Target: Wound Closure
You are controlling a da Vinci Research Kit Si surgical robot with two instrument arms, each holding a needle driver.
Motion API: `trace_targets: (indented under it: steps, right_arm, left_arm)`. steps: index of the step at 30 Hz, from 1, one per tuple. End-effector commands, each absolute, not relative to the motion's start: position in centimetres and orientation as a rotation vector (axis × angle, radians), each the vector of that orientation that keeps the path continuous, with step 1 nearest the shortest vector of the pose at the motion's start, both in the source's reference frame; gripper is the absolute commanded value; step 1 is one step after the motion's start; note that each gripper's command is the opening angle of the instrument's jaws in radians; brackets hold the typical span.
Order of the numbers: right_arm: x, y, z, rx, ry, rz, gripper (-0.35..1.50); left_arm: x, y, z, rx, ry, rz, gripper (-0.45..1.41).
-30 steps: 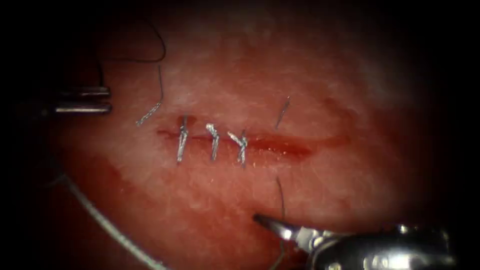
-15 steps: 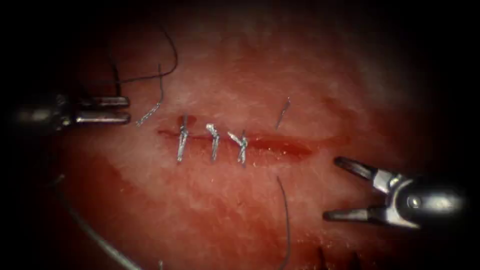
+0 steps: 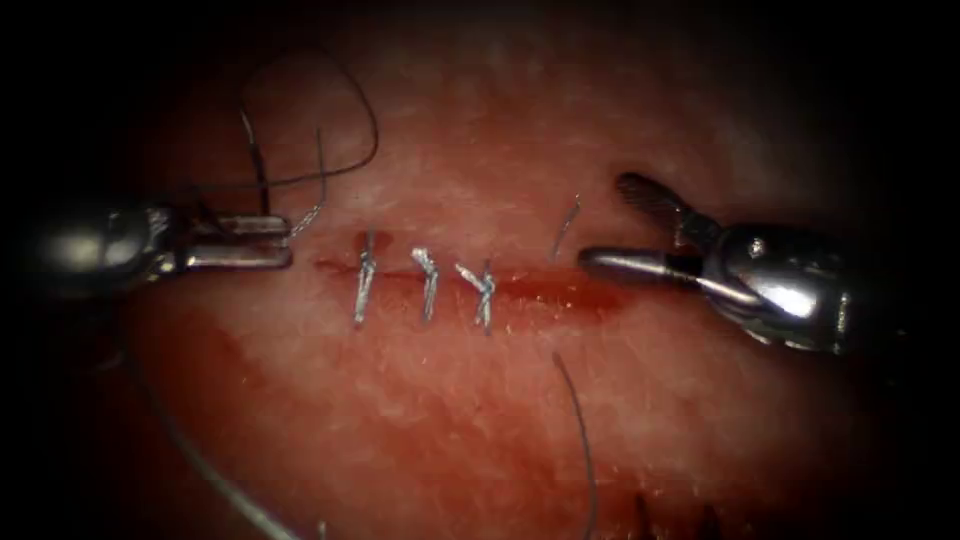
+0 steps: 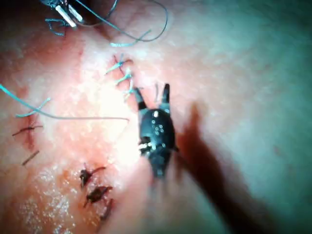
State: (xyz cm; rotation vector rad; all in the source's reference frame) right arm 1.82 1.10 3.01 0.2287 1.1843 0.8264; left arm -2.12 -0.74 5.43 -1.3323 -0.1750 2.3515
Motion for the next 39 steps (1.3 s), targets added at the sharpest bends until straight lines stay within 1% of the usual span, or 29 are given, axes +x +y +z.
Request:
trace_targets:
  steps: [1,7,9,10,11,12,18,28,33,34,35,36,37,39]
  right_arm:
    - [1.94,0.98,3.13,0.252,1.192,0.838,0.81]
    - [2.07,0.90,3.39,0.316,1.213,0.868,0.74]
    - [2.09,0.90,3.43,0.321,1.217,0.867,0.57]
    - [2.09,0.90,3.45,0.325,1.219,0.863,0.36]
    - [2.09,0.90,3.46,0.341,1.228,0.849,-0.21]
    - [2.09,0.91,3.47,0.357,1.233,0.837,-0.35]
    - [2.08,0.94,3.42,0.336,1.220,0.857,-0.35]
    - [2.06,1.07,2.99,0.288,1.257,0.859,-0.35]
    - [2.12,1.09,2.88,0.253,1.259,0.827,-0.35]
    - [2.13,1.10,2.89,0.246,1.268,0.823,-0.23]
    - [2.14,1.11,2.91,0.198,1.269,0.827,0.79]
    - [2.14,1.12,2.92,0.171,1.257,0.840,1.05]
    - [2.13,1.13,2.93,0.160,1.248,0.849,1.18]
    - [2.10,1.14,2.93,0.150,1.243,0.849,1.21]
  left_arm:
    - [-2.16,-0.85,5.47,-1.332,-0.182,2.350,-0.45]
    - [-2.19,-0.85,5.47,-1.332,-0.186,2.352,-0.45]
    - [-2.19,-0.85,5.47,-1.332,-0.186,2.352,-0.45]
    - [-2.19,-0.85,5.47,-1.332,-0.186,2.352,-0.45]
    - [-2.19,-0.85,5.47,-1.332,-0.186,2.352,-0.45]
    - [-2.19,-0.85,5.47,-1.333,-0.186,2.352,-0.45]
    - [-2.19,-0.86,5.47,-1.334,-0.191,2.354,-0.45]
    - [-2.19,-0.89,5.53,-1.332,-0.195,2.364,-0.45]
    - [-2.19,-0.92,5.59,-1.335,-0.212,2.377,-0.45]
    - [-2.19,-0.93,5.60,-1.335,-0.210,2.385,-0.45]
    - [-2.17,-0.92,5.62,-1.313,-0.249,2.331,0.24]
    - [-2.17,-0.91,5.62,-1.304,-0.263,2.311,0.46]
    - [-2.14,-0.91,5.63,-1.285,-0.270,2.288,0.64]
    - [-2.08,-0.91,5.63,-1.263,-0.273,2.267,0.81]
